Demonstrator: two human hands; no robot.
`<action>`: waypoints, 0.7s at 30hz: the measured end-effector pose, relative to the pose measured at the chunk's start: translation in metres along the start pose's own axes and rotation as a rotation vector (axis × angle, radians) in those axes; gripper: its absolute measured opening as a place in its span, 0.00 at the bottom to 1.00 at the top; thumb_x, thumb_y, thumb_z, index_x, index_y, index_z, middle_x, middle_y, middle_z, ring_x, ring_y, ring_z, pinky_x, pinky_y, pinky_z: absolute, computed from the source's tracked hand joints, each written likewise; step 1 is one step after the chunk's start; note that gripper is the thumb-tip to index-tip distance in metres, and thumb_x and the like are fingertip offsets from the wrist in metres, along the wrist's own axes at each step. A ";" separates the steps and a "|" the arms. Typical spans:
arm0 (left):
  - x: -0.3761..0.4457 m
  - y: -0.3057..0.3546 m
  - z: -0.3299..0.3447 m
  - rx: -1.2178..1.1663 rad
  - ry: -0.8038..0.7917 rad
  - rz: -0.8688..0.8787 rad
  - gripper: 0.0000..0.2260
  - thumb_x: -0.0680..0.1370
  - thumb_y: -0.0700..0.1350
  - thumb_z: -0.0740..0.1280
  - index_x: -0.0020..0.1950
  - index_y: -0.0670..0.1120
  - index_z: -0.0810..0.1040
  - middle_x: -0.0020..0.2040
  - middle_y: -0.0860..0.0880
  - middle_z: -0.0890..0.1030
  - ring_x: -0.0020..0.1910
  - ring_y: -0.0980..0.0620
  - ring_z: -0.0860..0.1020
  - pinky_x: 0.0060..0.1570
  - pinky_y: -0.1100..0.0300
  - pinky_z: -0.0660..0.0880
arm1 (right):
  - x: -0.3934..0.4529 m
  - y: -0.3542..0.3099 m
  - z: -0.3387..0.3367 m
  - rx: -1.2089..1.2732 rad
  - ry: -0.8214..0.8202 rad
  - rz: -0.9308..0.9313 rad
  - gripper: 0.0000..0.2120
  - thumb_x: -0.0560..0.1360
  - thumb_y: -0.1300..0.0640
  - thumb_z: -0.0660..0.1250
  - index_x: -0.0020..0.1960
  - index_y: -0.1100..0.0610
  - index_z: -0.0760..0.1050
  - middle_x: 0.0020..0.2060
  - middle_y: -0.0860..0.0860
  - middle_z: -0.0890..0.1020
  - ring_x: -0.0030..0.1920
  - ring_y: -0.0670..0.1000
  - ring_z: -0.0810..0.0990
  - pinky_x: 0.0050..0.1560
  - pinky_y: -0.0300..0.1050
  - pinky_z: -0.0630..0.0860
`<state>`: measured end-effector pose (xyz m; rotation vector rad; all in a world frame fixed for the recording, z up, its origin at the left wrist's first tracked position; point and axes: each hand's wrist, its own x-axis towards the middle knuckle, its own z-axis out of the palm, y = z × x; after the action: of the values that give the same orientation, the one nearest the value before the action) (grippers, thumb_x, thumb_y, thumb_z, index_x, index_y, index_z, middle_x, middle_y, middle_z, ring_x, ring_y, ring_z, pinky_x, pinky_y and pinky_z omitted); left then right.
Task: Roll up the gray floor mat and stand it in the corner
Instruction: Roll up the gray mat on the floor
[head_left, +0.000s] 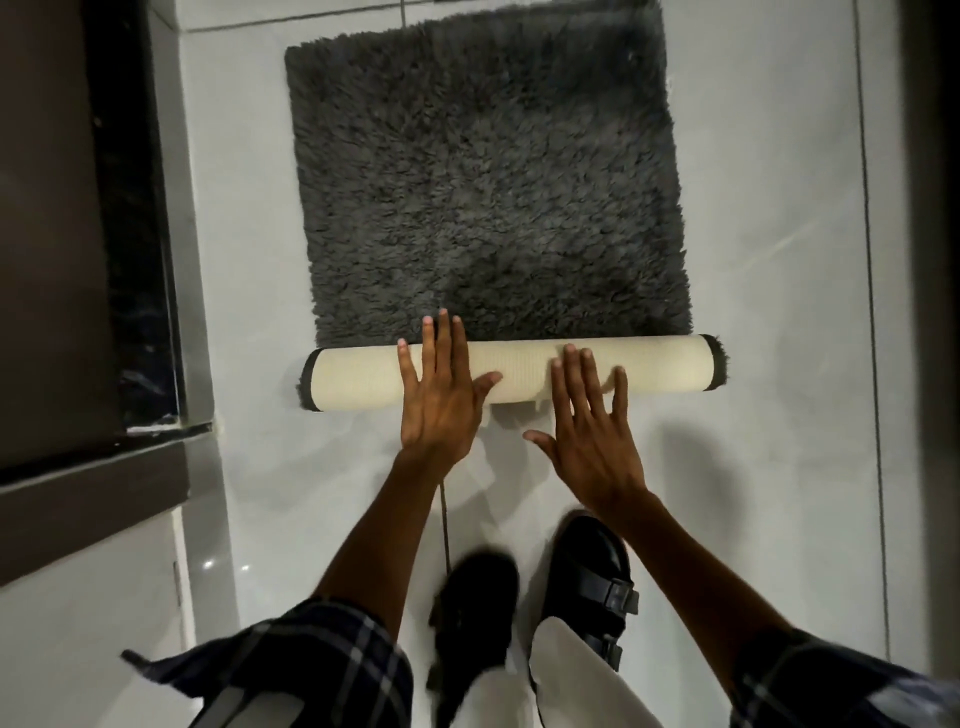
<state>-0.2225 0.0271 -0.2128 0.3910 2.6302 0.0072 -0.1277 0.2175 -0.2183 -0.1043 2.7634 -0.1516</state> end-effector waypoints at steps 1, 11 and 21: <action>0.002 0.002 -0.005 0.002 0.017 -0.028 0.37 0.83 0.63 0.40 0.84 0.39 0.43 0.85 0.39 0.44 0.84 0.40 0.43 0.81 0.34 0.47 | 0.011 0.004 -0.004 -0.004 -0.006 -0.007 0.44 0.82 0.32 0.45 0.83 0.64 0.45 0.83 0.63 0.48 0.84 0.62 0.46 0.79 0.71 0.51; 0.045 -0.011 -0.026 0.112 0.062 0.180 0.35 0.85 0.61 0.48 0.84 0.40 0.48 0.85 0.39 0.49 0.84 0.41 0.49 0.79 0.33 0.52 | 0.153 0.037 -0.061 0.108 -0.085 0.031 0.43 0.80 0.30 0.38 0.84 0.59 0.47 0.84 0.58 0.49 0.84 0.61 0.44 0.82 0.67 0.44; 0.123 -0.038 -0.076 0.166 -0.018 0.289 0.40 0.78 0.72 0.52 0.79 0.44 0.64 0.72 0.40 0.72 0.68 0.41 0.73 0.72 0.41 0.66 | 0.106 0.024 -0.056 -0.002 -0.020 0.119 0.39 0.82 0.33 0.47 0.84 0.56 0.47 0.84 0.59 0.51 0.83 0.66 0.48 0.75 0.79 0.51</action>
<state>-0.3717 0.0290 -0.2040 0.8217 2.5413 -0.1205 -0.2483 0.2364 -0.2070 0.0584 2.7411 -0.1160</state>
